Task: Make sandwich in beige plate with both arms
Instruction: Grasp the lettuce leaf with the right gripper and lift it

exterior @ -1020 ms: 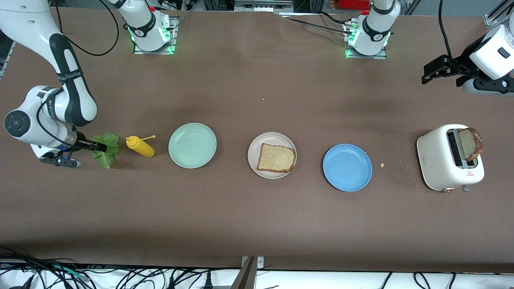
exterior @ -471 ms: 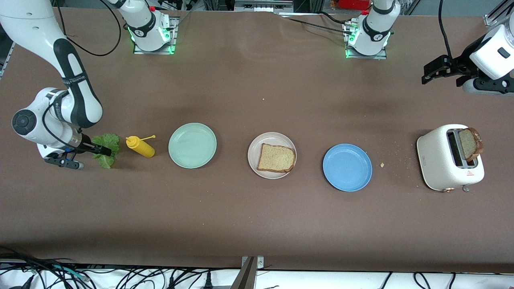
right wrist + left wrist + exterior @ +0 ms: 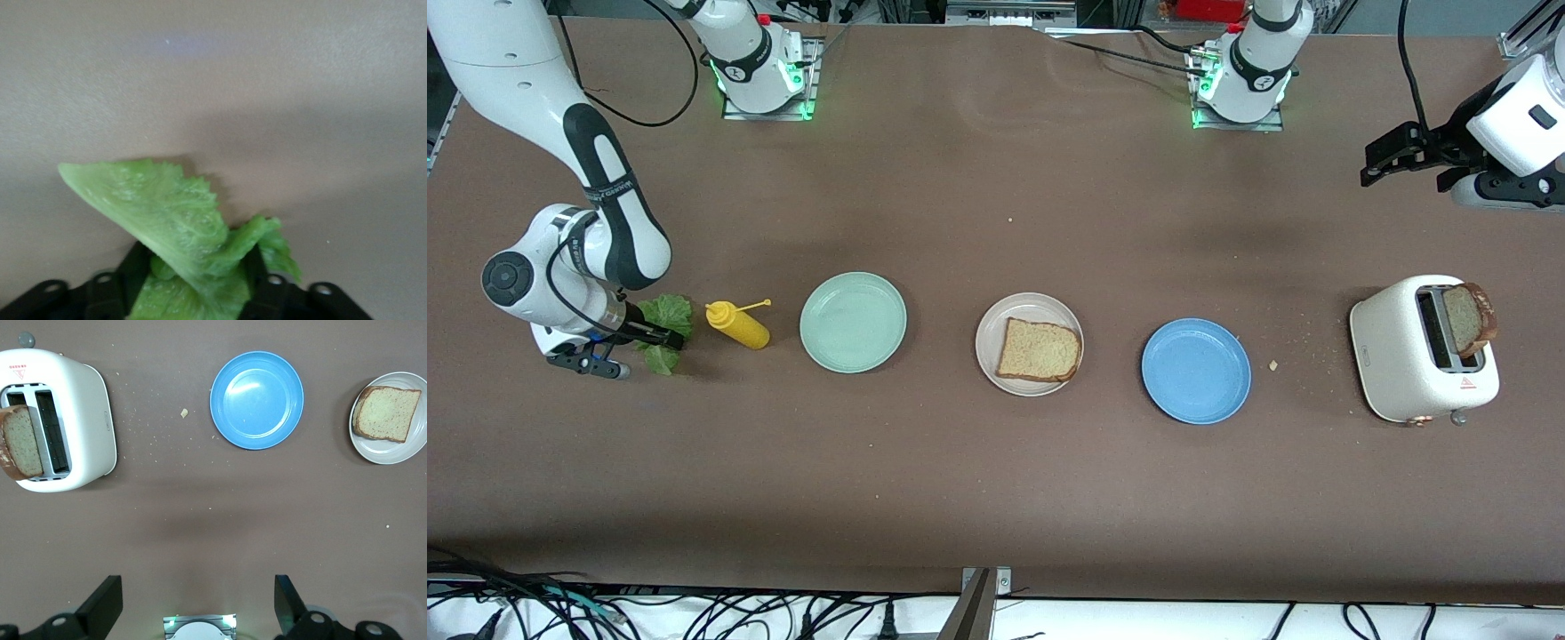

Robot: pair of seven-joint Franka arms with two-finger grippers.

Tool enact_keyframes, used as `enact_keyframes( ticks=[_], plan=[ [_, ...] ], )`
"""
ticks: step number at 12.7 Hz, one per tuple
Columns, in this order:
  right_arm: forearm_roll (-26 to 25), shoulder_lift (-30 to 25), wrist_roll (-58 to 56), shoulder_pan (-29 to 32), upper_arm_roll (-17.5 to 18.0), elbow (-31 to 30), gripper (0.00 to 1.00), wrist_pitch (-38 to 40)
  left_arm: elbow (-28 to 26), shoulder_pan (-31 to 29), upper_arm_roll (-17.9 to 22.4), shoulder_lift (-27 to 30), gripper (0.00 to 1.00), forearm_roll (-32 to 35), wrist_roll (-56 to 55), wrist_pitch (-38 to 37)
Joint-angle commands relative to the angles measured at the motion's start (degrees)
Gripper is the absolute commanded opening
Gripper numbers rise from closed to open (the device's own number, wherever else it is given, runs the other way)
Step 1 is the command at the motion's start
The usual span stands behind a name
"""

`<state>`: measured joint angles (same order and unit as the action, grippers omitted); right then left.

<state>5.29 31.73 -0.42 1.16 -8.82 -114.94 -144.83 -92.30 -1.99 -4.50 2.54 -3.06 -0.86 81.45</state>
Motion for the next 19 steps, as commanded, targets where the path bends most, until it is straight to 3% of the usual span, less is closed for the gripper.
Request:
enact_keyframes(
  ticks=[1, 2, 3, 5, 8, 13, 16, 19],
  plan=[
    [1.3, 0.1, 0.7, -0.3, 0.2, -0.4, 0.14, -0.5, 0.7, -0.2, -0.2, -0.2, 1.00, 0.9, 0.0, -0.4],
    [1.2, 0.1, 1.2, -0.3, 0.2, -0.3, 0.02, -0.4, 0.7, -0.2, -0.2, -0.1, 1.00, 0.9, 0.0, -0.4],
    [1.2, 0.0, 1.0, -0.3, 0.2, -0.2, 0.00, -0.4, 0.7, -0.2, -0.1, -0.2, 1.00, 0.9, -0.1, -0.4],
    [1.0, -0.9, 0.7, -0.3, 0.3, 0.4, 0.00, 0.9, 0.7, -0.2, -0.2, -0.1, 1.00, 0.9, 0.0, -0.4],
    [-0.2, -3.7, 0.3, -0.3, 0.2, 5.1, 0.00, 10.7, 0.7, -0.2, -0.2, -0.1, 1.00, 0.9, 0.0, -0.4],
    [-8.8, -10.4, -0.8, -0.2, 0.1, 9.3, 0.00, 21.4, 0.7, -0.2, -0.2, -0.2, 1.00, 0.9, 0.1, -0.4],
    [-9.0, -14.6, -3.1, -0.3, 0.3, 13.0, 0.00, 29.1, 0.7, -0.2, -0.1, -0.2, 1.00, 0.9, 0.2, -0.5],
    [-8.8, -16.8, -3.3, -0.7, 4.2, 18.8, 0.00, 37.1, 0.7, -0.2, -0.2, -0.1, 1.00, 0.9, -0.2, -0.8]
  ],
)
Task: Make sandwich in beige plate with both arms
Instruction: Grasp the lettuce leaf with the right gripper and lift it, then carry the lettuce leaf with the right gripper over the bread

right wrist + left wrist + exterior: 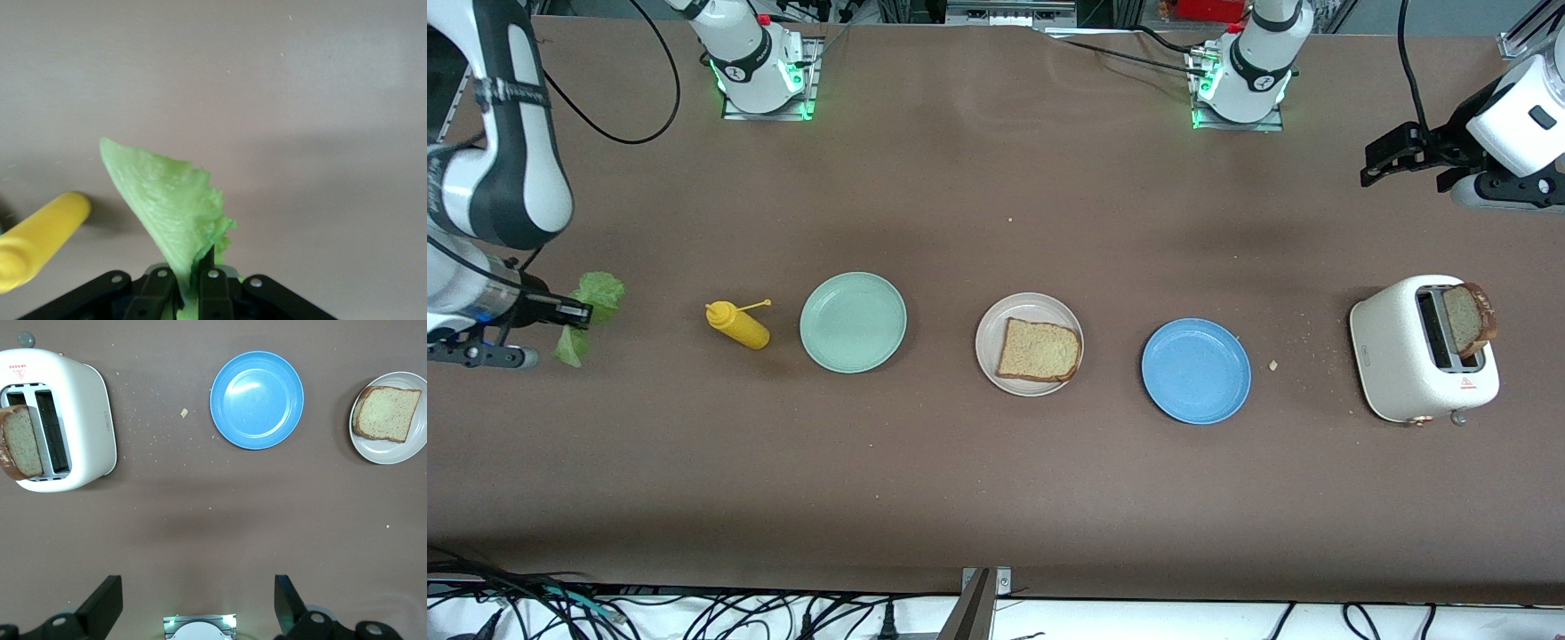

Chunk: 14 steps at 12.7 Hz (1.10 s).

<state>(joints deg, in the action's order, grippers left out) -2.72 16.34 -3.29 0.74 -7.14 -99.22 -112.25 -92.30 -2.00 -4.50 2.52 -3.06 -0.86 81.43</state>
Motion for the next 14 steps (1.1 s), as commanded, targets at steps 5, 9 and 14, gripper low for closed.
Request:
enact_keyframes(
  ticks=[5, 9, 14],
  plan=[
    [0.0, -5.3, 0.4, -6.2, 8.0, 4.1, 0.00, 6.1, 0.7, -0.2, -0.2, -0.1, 1.00, 0.9, -0.2, -0.7],
    [7.2, -4.9, 1.6, -11.9, 10.5, 4.5, 0.00, 5.2, 0.7, -0.2, -0.2, -0.1, 1.00, 0.9, -0.5, -0.8],
    [13.8, -2.0, 1.7, -21.1, 10.4, 4.4, 0.00, -3.9, 0.7, -0.2, -0.2, -0.1, 1.00, 0.9, -0.4, -0.9]
  ],
)
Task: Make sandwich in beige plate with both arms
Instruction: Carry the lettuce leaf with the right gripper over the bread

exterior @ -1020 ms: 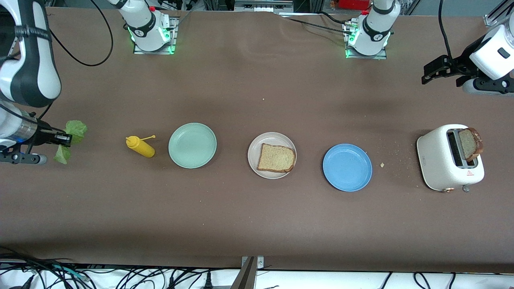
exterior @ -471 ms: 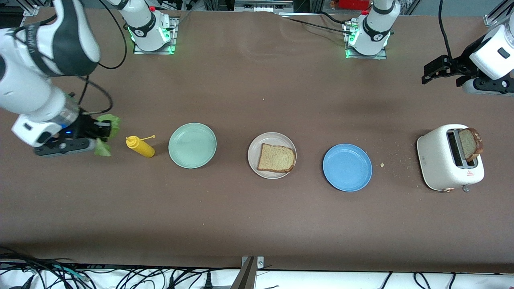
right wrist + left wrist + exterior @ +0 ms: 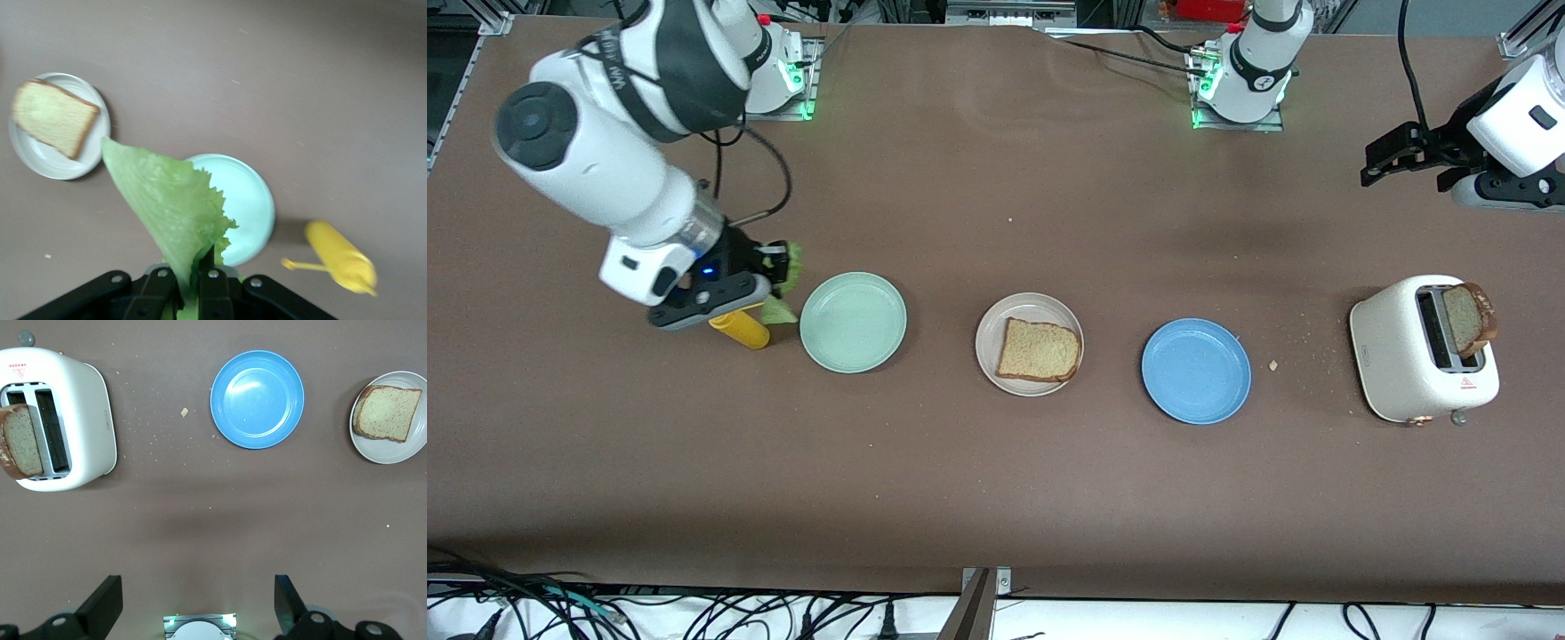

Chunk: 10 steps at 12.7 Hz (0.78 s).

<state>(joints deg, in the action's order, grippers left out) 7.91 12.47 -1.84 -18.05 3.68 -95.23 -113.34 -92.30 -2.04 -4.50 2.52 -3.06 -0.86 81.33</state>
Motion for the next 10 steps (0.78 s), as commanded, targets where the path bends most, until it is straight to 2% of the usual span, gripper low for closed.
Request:
enact_keyframes(
  ticks=[1, 6, 10],
  plan=[
    [5.9, 3.2, 0.3, -3.5, -0.4, 0.4, 0.00, -5.6, 0.7, -0.2, -0.2, -0.1, 1.00, 0.9, -0.4, -0.8],
    [14.5, 13.0, 0.3, -13.3, -0.7, 0.5, 0.00, -22.9, 0.7, -0.1, -0.2, -0.1, 1.00, 0.9, -0.4, -0.8],
    [16.5, 20.8, 0.3, -19.3, -1.8, 0.6, 0.00, -34.8, 0.7, -0.1, -0.2, -0.1, 1.00, 1.1, -0.5, -0.8]
  ],
)
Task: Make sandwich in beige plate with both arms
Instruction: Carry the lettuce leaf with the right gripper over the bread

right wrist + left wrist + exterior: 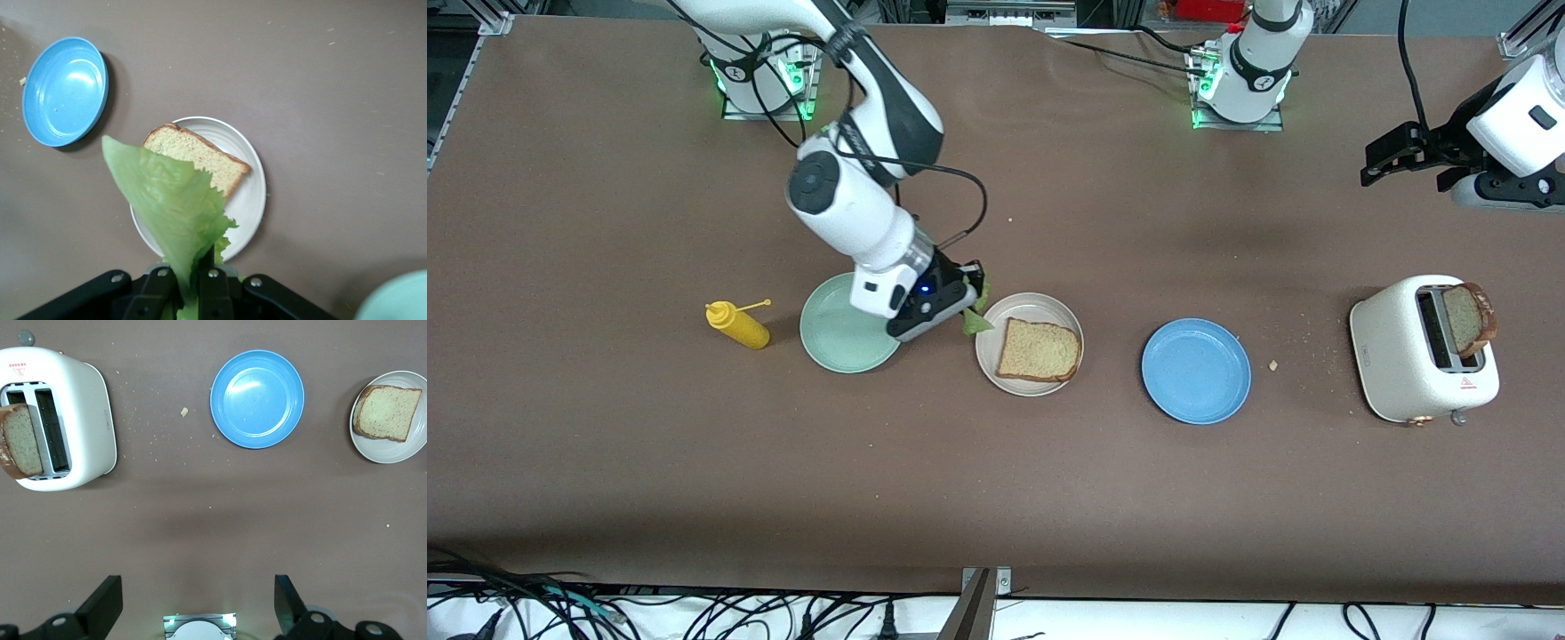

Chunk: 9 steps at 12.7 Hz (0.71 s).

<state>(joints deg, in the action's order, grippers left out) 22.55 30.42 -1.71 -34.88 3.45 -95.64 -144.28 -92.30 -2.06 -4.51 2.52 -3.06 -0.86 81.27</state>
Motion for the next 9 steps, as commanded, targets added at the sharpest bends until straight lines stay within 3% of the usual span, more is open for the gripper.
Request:
enact_keyframes(
  ticks=[1, 5, 9],
  plan=[
    [2.1, 4.9, 0.2, -4.4, -1.9, 1.1, 0.00, -6.9, 0.7, -0.1, -0.1, -0.1, 1.00, 1.2, -0.4, -0.8],
    [2.8, 11.8, 6.4, -8.7, -2.0, 1.9, 0.00, -19.1, 0.8, -3.6, 0.0, -1.3, 1.00, 2.3, 0.5, -0.3],
    [2.8, 15.5, 8.2, -10.0, -2.3, 5.3, 0.00, -20.8, 1.2, -8.4, 0.0, -4.7, 1.00, 6.0, 1.3, 2.6]
  ],
)
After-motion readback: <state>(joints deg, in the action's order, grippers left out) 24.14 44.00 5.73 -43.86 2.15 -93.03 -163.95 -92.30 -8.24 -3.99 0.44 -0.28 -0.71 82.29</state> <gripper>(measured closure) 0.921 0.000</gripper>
